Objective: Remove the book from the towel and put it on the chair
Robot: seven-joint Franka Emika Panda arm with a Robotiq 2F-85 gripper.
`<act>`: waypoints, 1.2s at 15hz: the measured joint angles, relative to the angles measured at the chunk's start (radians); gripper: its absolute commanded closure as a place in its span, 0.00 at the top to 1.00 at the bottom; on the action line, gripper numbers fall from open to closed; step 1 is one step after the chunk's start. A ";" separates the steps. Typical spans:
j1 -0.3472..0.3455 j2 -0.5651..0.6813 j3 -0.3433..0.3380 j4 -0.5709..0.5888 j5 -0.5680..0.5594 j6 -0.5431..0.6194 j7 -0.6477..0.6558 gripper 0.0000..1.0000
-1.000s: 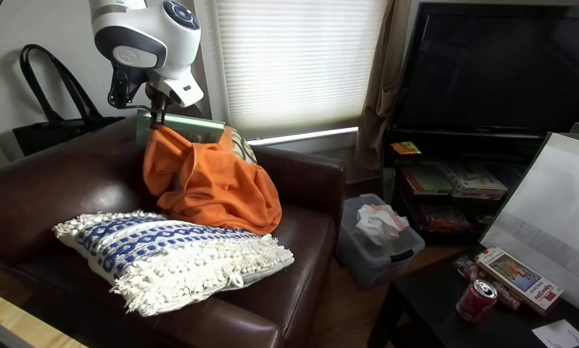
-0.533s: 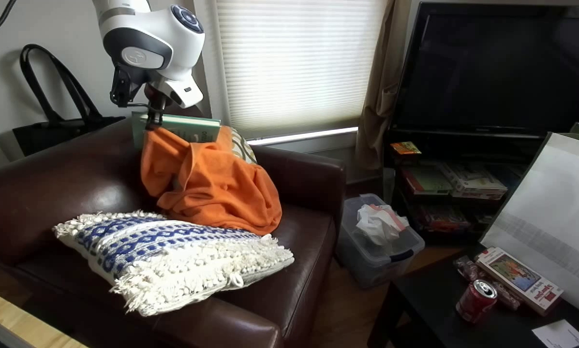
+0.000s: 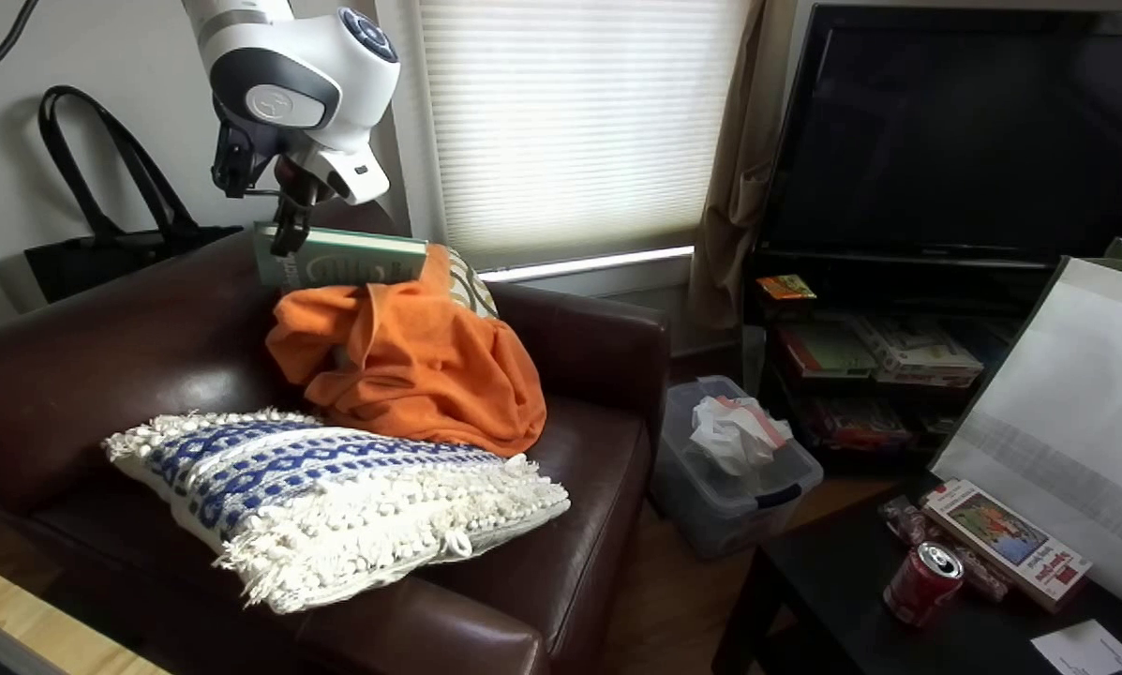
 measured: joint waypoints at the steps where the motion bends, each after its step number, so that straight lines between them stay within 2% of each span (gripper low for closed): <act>1: 0.000 0.005 0.000 0.006 -0.001 0.001 0.006 0.21; 3: 0.003 0.020 0.000 0.016 -0.003 0.036 0.034 0.06; 4: 0.008 0.030 -0.001 0.019 -0.007 0.072 0.056 0.04; 5: 0.014 0.038 -0.002 0.021 -0.017 0.109 0.081 0.07; 9: 0.053 0.037 -0.009 -0.001 -0.089 0.310 0.206 0.07; 13: 0.087 -0.048 -0.010 -0.108 -0.136 0.556 0.318 0.07; 16: 0.090 -0.117 -0.029 -0.188 -0.139 0.700 0.403 0.07; 18: 0.059 -0.143 -0.048 -0.214 -0.126 0.750 0.427 0.07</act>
